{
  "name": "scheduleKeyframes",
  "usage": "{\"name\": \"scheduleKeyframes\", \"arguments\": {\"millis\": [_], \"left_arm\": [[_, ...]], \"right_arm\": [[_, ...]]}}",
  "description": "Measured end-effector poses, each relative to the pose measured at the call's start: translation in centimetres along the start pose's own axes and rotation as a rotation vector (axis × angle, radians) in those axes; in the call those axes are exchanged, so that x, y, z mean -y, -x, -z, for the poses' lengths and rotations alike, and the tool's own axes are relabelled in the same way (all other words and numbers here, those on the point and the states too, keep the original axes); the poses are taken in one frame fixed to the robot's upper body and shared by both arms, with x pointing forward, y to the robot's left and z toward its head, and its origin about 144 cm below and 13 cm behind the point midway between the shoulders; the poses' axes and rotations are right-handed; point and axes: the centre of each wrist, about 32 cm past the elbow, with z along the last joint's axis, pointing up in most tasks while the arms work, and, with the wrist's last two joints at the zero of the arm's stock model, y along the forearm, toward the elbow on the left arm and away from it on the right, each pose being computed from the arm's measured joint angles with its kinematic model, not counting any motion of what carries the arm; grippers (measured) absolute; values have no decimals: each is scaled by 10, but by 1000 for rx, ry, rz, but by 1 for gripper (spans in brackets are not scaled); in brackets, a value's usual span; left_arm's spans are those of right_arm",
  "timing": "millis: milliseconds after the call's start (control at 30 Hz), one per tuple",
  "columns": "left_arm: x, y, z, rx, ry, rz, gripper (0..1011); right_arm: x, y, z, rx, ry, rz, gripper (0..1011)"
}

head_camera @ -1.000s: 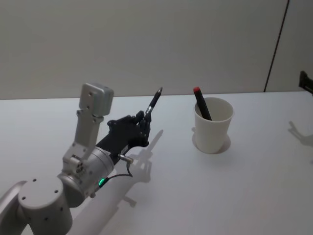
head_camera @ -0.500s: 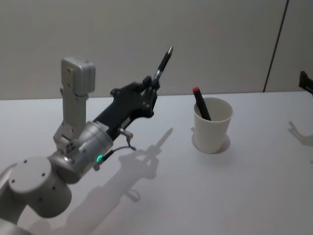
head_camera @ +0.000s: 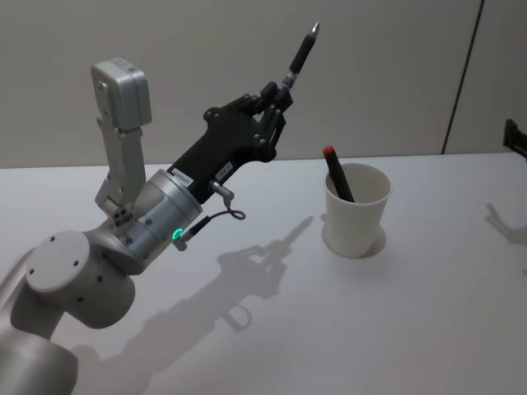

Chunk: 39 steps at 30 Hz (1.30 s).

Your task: Place the pen into the pen holder.

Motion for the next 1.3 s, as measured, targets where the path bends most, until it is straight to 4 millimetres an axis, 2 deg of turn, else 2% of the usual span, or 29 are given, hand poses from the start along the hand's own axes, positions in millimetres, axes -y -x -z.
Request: {"name": "scheduleKeyframes", "arguments": {"millis": [433,1300], "left_arm": [[10,-5,-1,-7,53,45,139],[14,-7,-2,-9,75,65,138]], "right_arm": [[0,0,0,0,0,0,1002],[0,0,0,0,0,0,1002]]}}
